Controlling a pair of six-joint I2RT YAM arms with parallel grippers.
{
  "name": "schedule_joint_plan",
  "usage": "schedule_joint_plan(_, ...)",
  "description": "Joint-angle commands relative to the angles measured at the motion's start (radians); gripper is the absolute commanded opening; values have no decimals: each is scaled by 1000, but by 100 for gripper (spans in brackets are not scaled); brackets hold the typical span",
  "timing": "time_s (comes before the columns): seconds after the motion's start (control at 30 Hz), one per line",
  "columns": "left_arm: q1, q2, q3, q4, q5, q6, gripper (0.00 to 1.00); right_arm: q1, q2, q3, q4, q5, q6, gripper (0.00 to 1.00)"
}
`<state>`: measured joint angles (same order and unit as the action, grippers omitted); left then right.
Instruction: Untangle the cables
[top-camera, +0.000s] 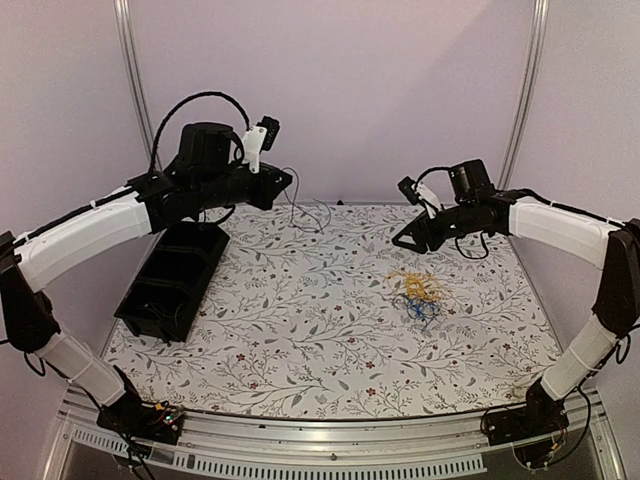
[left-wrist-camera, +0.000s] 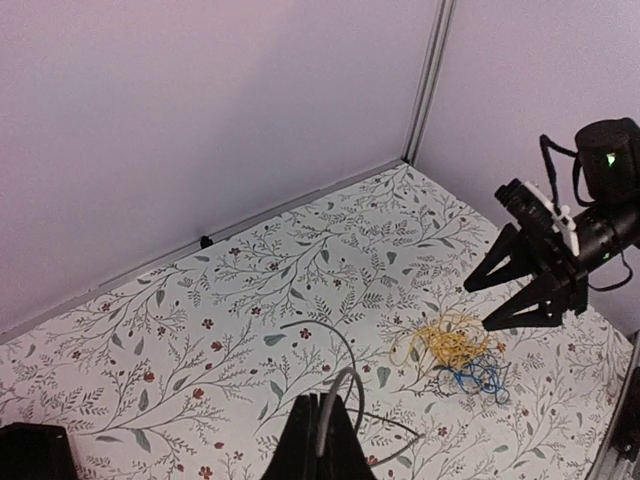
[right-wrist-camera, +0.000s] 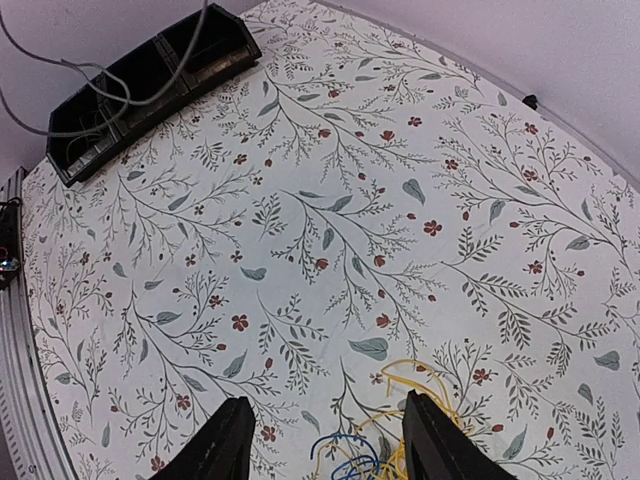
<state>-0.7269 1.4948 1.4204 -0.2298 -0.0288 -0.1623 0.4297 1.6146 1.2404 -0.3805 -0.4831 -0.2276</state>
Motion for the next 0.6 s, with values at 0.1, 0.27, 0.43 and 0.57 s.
schedule_joint_plan(0.1,48,-71,-89,-102,-17,-74,0,2,-51,-11,-70,-26,-50,57)
schedule_joint_plan(0.27,73,-114,-75,-340,-178,-114,0,2,-39,-2,-38,8,-81,59)
schedule_joint_plan(0.43,108,-213,-115,-481,-232,-193,0,2,-27,41,-49,64,-138,60)
schedule_joint_plan(0.57,133,-302,-165,-581,-267,-308,0,1,-3,61,-50,55,-133,60)
